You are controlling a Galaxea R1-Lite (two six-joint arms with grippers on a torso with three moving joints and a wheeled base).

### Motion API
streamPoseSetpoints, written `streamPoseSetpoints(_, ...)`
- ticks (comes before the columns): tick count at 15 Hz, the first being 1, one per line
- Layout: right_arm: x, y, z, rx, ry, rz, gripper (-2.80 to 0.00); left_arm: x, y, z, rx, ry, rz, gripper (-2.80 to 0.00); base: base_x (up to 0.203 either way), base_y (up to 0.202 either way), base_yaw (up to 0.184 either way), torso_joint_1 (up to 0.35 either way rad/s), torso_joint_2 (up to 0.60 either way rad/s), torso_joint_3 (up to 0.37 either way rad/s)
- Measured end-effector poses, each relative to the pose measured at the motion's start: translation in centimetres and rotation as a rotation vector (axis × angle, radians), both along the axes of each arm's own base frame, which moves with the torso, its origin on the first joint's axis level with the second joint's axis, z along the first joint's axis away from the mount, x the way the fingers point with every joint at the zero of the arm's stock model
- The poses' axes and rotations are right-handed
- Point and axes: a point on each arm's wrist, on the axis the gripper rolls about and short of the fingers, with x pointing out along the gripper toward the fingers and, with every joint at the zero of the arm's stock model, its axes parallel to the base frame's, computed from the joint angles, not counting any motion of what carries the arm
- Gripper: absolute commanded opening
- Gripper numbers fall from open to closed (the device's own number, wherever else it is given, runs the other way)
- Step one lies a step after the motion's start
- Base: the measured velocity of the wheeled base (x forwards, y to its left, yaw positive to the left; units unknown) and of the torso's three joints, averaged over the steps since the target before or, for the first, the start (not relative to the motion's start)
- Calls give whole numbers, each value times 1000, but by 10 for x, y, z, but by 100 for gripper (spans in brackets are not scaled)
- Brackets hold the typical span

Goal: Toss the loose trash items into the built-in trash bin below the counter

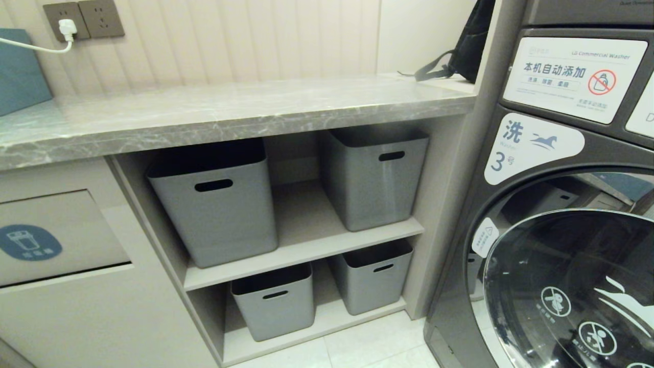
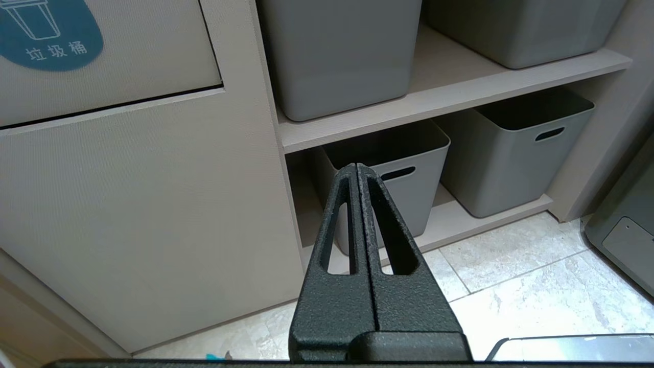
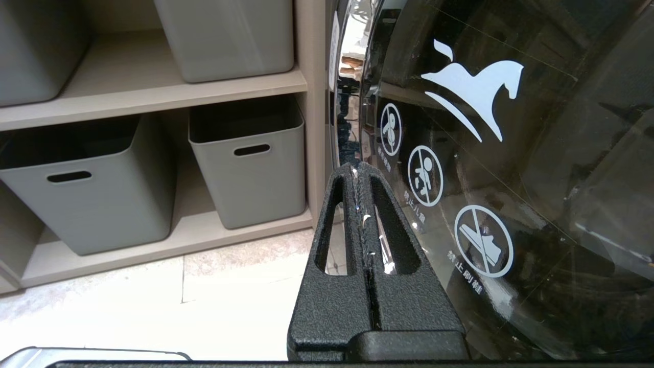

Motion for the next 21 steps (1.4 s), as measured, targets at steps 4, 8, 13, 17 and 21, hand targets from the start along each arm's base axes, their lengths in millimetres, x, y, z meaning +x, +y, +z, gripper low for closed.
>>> streamPoseSetpoints(4, 0, 0, 0, 0, 0, 0, -280, 0, 0, 0, -16, 2, 3, -280, 0, 0, 0, 0, 0, 0)
streamPoseSetpoints(8, 0, 0, 0, 0, -1, -1, -280, 0, 0, 0, -17, 4, 2, -280, 0, 0, 0, -1, 1, 9)
streamPoseSetpoints(13, 0, 0, 0, 0, 1, -1, -280, 0, 0, 0, -23, 1, 3, -280, 0, 0, 0, 0, 0, 0)
streamPoseSetpoints(17, 0, 0, 0, 0, 0, 0, -280, 0, 0, 0, -19, 1, 0, -280, 0, 0, 0, 0, 0, 0)
streamPoseSetpoints(21, 0, 0, 0, 0, 0, 0, -280, 0, 0, 0, -19, 0, 0, -280, 0, 0, 0, 0, 2, -8)
